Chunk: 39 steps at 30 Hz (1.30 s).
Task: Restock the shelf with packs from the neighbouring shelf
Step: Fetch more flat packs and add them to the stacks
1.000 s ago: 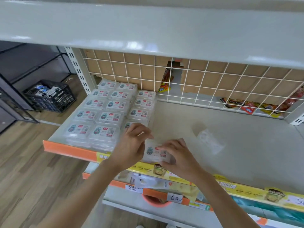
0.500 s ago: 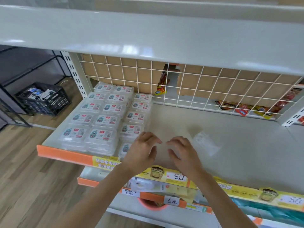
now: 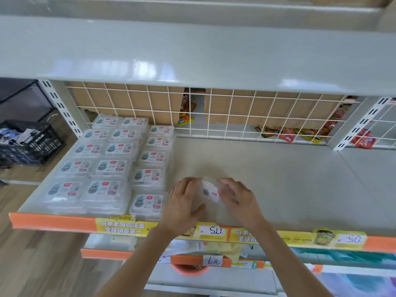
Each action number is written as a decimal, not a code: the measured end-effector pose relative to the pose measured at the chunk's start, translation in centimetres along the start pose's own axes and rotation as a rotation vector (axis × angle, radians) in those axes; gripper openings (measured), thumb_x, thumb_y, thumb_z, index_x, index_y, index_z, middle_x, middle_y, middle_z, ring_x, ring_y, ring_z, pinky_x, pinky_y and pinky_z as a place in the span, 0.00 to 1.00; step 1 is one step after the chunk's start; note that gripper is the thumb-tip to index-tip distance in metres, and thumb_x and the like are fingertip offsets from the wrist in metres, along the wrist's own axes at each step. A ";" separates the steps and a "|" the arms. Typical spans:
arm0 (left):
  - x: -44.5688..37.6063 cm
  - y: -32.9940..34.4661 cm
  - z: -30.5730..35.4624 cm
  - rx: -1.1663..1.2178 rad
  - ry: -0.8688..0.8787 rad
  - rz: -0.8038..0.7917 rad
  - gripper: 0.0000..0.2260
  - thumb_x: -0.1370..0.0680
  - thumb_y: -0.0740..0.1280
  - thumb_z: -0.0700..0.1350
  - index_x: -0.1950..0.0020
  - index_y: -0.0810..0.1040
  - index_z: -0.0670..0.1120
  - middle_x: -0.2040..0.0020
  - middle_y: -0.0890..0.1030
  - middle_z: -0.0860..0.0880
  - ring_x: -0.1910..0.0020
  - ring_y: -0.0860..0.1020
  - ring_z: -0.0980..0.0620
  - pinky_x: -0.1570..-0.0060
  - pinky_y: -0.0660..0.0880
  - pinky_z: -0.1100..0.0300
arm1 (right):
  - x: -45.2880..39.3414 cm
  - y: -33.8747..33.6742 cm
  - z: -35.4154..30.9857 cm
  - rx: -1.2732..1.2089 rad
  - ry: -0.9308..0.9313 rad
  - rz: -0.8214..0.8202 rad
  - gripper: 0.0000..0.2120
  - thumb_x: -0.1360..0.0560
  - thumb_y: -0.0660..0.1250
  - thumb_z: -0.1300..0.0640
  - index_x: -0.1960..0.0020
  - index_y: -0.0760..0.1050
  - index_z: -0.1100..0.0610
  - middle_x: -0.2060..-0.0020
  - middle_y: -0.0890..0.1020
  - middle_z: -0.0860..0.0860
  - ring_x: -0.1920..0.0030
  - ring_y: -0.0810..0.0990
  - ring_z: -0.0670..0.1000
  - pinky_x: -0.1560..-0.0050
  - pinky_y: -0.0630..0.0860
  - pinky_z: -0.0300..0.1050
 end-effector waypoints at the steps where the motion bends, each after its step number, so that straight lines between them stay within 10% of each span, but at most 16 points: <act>1: 0.1 0.0 0.1 0.019 -0.007 -0.009 0.28 0.32 0.66 0.49 0.33 0.67 0.47 0.38 0.70 0.51 0.41 0.70 0.51 0.52 0.67 0.62 | 0.2 0.5 -0.5 -0.090 0.011 0.000 0.21 0.28 0.58 0.41 0.42 0.74 0.51 0.58 0.77 0.49 0.62 0.74 0.44 0.59 0.66 0.30; 7: 0.0 0.5 0.0 0.007 -0.005 -0.078 0.28 0.30 0.68 0.48 0.31 0.64 0.49 0.37 0.69 0.53 0.42 0.72 0.51 0.51 0.67 0.63 | -0.5 1.6 1.6 -0.072 0.057 0.169 0.09 0.24 0.63 0.60 0.44 0.73 0.57 0.51 0.76 0.49 0.48 0.69 0.53 0.48 0.67 0.43; 12: -0.3 0.5 0.0 -0.002 0.024 -0.064 0.21 0.30 0.62 0.43 0.37 0.71 0.45 0.43 0.74 0.48 0.44 0.72 0.48 0.47 0.73 0.54 | -0.1 2.4 0.4 0.160 -0.056 0.113 0.27 0.33 0.56 0.38 0.43 0.74 0.54 0.48 0.74 0.49 0.50 0.65 0.50 0.48 0.69 0.48; 19: -0.6 -1.3 -1.7 -0.008 0.108 -0.132 0.24 0.35 0.55 0.34 0.40 0.72 0.40 0.46 0.72 0.43 0.47 0.71 0.45 0.47 0.72 0.55 | 0.1 2.5 0.3 0.391 -0.183 -0.087 0.37 0.37 0.54 0.36 0.29 0.62 0.46 0.46 0.66 0.48 0.46 0.60 0.48 0.41 0.63 0.41; 22: -0.1 -3.5 -1.2 0.075 0.139 -0.106 0.22 0.32 0.56 0.30 0.40 0.72 0.41 0.44 0.73 0.44 0.51 0.73 0.50 0.55 0.66 0.74 | 0.2 2.6 -1.2 0.237 -0.198 -0.046 0.30 0.35 0.61 0.44 0.34 0.68 0.49 0.49 0.67 0.46 0.49 0.58 0.45 0.47 0.66 0.38; 28: -0.1 -10.7 -1.6 0.176 0.166 0.131 0.14 0.29 0.57 0.31 0.49 0.77 0.40 0.53 0.77 0.47 0.53 0.74 0.58 0.51 0.68 0.73 | 0.4 5.4 -7.0 0.078 -0.415 -0.029 0.22 0.35 0.67 0.52 0.42 0.71 0.52 0.48 0.72 0.48 0.47 0.63 0.46 0.51 0.62 0.30; 39: 2.4 -14.2 -6.5 0.077 0.133 0.128 0.10 0.28 0.59 0.36 0.51 0.79 0.42 0.54 0.77 0.49 0.55 0.73 0.62 0.55 0.70 0.72 | -0.6 11.1 -10.5 0.298 -0.536 -0.014 0.18 0.31 0.64 0.46 0.42 0.73 0.48 0.42 0.71 0.54 0.42 0.64 0.54 0.41 0.70 0.49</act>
Point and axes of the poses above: each hand's wrist, its own x-axis away from the middle knuckle, its own y-axis out of the palm, z = x × y, the point moved 2 cm from there along -x, towards the middle knuckle
